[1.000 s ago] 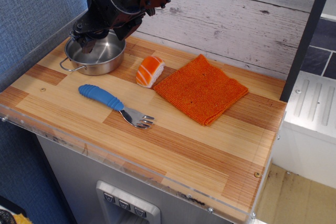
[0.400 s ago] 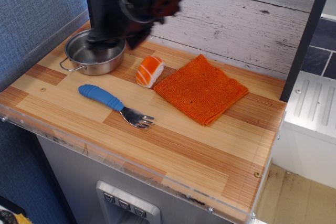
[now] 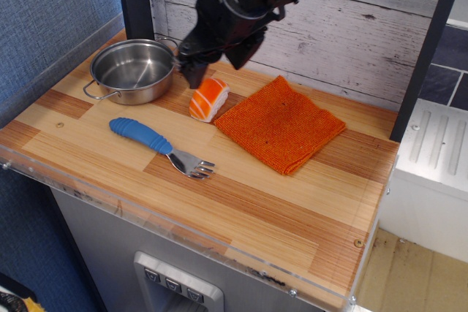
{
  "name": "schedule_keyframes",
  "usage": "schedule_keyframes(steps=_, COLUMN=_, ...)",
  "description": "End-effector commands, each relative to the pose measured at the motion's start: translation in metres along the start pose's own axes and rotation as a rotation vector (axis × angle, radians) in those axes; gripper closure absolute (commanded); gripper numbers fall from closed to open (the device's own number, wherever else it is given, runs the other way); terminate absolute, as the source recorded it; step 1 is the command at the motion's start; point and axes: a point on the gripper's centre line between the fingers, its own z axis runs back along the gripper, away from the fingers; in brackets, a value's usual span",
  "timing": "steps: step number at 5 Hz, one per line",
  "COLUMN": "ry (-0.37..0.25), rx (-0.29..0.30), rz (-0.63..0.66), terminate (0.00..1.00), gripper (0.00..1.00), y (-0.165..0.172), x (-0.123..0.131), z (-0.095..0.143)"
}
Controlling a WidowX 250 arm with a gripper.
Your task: Place the orange cloth to the side of the blue spoon
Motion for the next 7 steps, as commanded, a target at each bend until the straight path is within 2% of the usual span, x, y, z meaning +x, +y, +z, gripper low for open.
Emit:
schedule_keyframes(steps=1, ry=0.192, rx=-0.110, rz=0.042, terminate=0.00, gripper=0.00, y=-0.024, x=-0.013, z=0.005)
schedule_keyframes(steps=4, ry=0.290, rx=-0.098, rz=0.009, terminate=0.00, gripper=0.00, y=-0.069, x=-0.047, z=-0.023)
schedule_keyframes(steps=5, ry=0.301, rx=-0.088, rz=-0.008, terminate=0.00, gripper=0.00, y=-0.080, x=-0.058, z=-0.030)
schedule_keyframes(steps=7, ry=0.292, rx=-0.042, rz=-0.011, terminate=0.00, gripper=0.00, y=-0.070, x=-0.062, z=-0.035)
